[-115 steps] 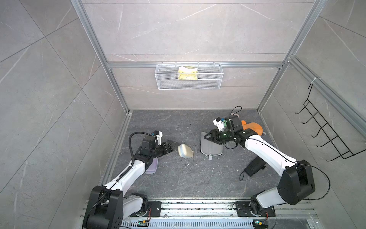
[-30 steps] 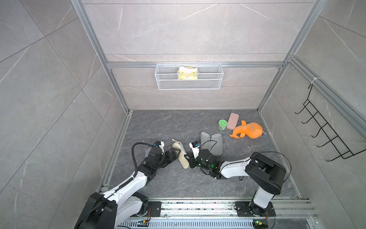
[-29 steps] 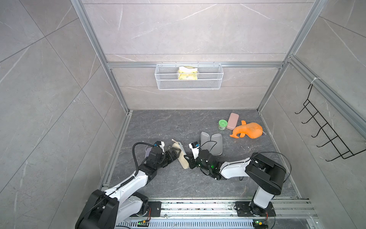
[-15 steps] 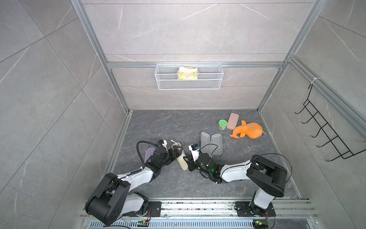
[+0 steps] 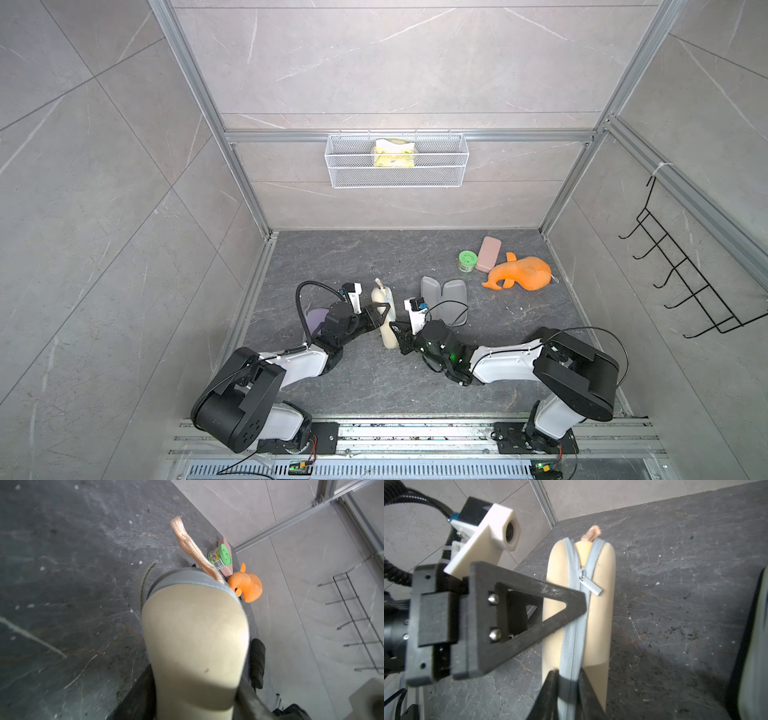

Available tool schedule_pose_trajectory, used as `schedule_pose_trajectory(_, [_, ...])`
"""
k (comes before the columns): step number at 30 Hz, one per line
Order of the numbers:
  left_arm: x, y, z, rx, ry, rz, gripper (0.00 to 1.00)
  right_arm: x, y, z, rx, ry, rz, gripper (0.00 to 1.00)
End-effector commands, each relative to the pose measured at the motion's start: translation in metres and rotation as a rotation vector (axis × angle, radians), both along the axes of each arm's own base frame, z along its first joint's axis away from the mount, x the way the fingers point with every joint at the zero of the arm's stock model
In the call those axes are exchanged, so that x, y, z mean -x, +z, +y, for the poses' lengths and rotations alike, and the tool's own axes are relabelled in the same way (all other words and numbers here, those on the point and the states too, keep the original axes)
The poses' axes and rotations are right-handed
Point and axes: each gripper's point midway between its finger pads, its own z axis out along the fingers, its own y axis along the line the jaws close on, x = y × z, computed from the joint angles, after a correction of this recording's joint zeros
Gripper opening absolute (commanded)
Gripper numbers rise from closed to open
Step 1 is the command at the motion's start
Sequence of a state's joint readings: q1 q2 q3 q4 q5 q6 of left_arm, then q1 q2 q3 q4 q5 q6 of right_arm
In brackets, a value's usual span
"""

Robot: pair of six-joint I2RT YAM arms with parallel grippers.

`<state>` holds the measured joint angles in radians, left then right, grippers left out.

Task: Put umbrellas into zippered umbrella sleeves
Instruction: Pick up the umbrella sleeve at the center of the board, then adjust the umbrella sleeve at the center of the board.

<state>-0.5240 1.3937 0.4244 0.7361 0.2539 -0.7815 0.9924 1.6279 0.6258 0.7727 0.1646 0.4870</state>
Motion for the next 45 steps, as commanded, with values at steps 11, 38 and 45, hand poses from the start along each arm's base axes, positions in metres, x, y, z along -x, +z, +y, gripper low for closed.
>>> schedule_pose_trajectory(11, [0.0,0.091,-0.017,-0.353,-0.167,-0.781,0.29,-0.017,0.072,-0.087,0.063,0.009,0.381,0.58])
schedule_pose_trajectory(38, [0.031,0.088,-0.071,-0.395,-0.248,-0.977,0.29,-0.031,0.104,-0.091,0.083,0.158,0.656,0.26])
schedule_pose_trajectory(45, [0.039,0.088,-0.076,-0.393,-0.276,-0.985,0.29,-0.04,0.101,-0.083,0.099,0.151,0.625,0.25])
